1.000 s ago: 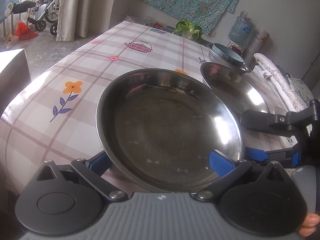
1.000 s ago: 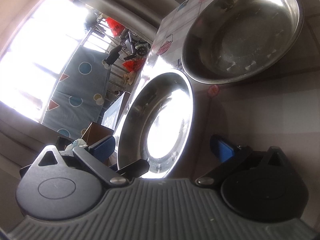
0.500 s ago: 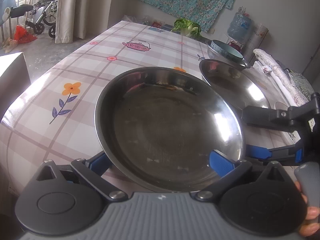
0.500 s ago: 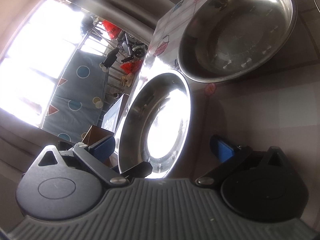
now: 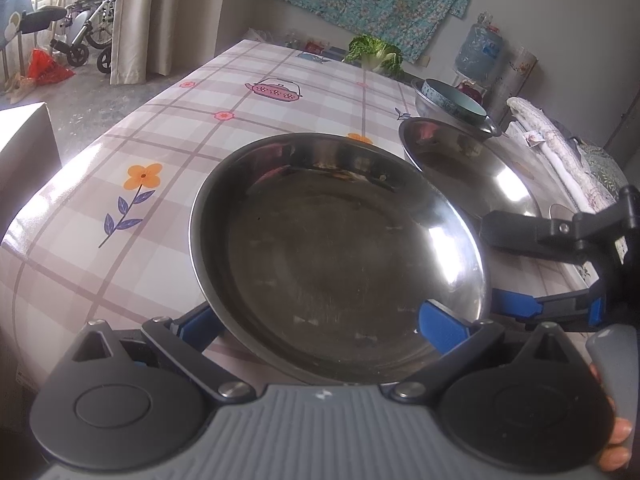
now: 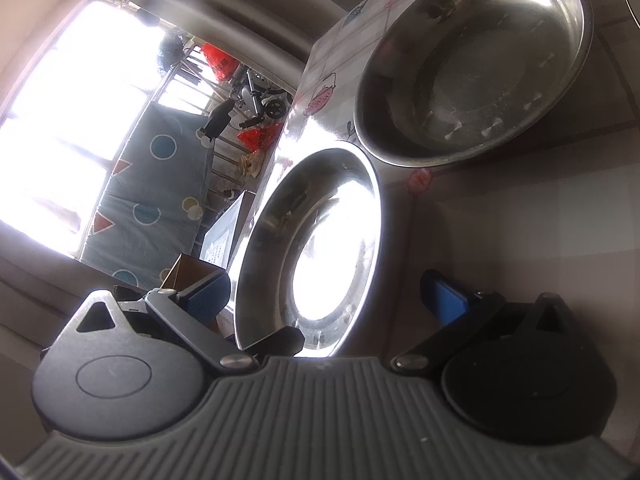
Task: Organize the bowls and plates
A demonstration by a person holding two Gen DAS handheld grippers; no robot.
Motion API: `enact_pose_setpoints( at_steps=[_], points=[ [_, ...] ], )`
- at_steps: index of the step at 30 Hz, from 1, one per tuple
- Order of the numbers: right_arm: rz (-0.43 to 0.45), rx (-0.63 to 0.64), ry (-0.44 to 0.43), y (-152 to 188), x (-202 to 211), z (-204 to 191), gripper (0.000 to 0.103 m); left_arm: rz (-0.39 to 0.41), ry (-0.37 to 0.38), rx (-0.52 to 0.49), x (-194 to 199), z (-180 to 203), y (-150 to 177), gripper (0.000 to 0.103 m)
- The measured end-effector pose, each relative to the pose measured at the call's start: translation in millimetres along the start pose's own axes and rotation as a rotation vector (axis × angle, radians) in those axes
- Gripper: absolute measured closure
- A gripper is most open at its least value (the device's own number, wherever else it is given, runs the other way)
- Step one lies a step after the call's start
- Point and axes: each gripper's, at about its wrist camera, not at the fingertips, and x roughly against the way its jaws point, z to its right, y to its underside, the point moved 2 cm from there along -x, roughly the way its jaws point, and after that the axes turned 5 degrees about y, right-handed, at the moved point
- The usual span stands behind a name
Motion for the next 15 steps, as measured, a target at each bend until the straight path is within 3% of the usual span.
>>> enact_pose_setpoints(
  at_steps=[7, 15],
  points=[
    [0.019, 0.005, 0.001, 3, 1, 0, 0.001, 0.006, 0.025, 0.033, 2, -6, -1, 0.000],
    [0.075, 0.001, 0.025, 10, 1, -4, 0.001, 0.038, 0.101, 0.132, 8, -21, -2, 0.000]
  ],
)
